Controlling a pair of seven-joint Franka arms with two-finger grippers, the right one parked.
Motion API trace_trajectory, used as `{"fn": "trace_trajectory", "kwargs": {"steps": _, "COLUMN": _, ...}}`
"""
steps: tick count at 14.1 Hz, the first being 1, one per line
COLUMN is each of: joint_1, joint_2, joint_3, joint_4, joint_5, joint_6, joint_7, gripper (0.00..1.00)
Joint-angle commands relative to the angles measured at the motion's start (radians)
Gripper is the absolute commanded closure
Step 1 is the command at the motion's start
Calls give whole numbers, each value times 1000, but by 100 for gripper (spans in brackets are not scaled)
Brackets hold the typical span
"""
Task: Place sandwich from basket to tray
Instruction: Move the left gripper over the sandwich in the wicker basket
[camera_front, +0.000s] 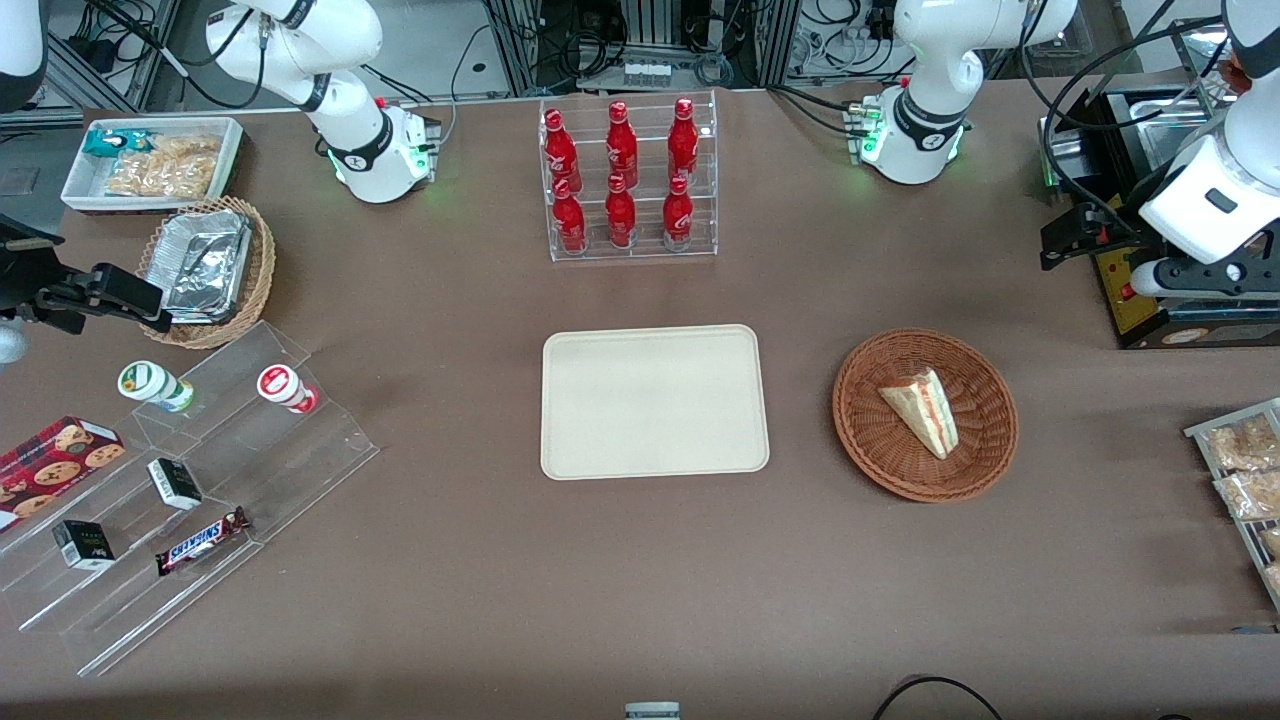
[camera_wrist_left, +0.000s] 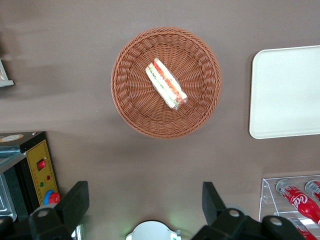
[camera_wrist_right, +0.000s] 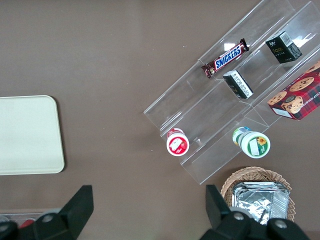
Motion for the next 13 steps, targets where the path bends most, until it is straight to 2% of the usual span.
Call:
{"fn": "trace_trajectory", "kwargs": {"steps": 1, "joint_1": 9, "joint_2": 4, "joint_3": -14, "joint_4": -1, "joint_5": 16, "joint_6": -22, "joint_7": -2, "gripper": 0}}
{"fn": "trace_trajectory", "kwargs": {"steps": 5, "joint_1": -2, "joint_2": 68, "joint_3": -17, "joint_4": -88, "joint_5": 14, "joint_6": 41, "joint_7": -90, "gripper": 0}}
{"fn": "trace_trajectory", "kwargs": {"steps": 11, "joint_1": -16, "joint_2": 61, "joint_3": -17, "joint_4": -433, "joint_5": 16, "joint_6": 458, "joint_7": -95, "gripper": 0}}
{"fn": "trace_trajectory", "kwargs": {"steps": 13, "joint_1": -17, "joint_2": 56, "joint_3": -19, "joint_4": -540, "joint_5": 16, "joint_6": 608, "joint_7": -158, "gripper": 0}}
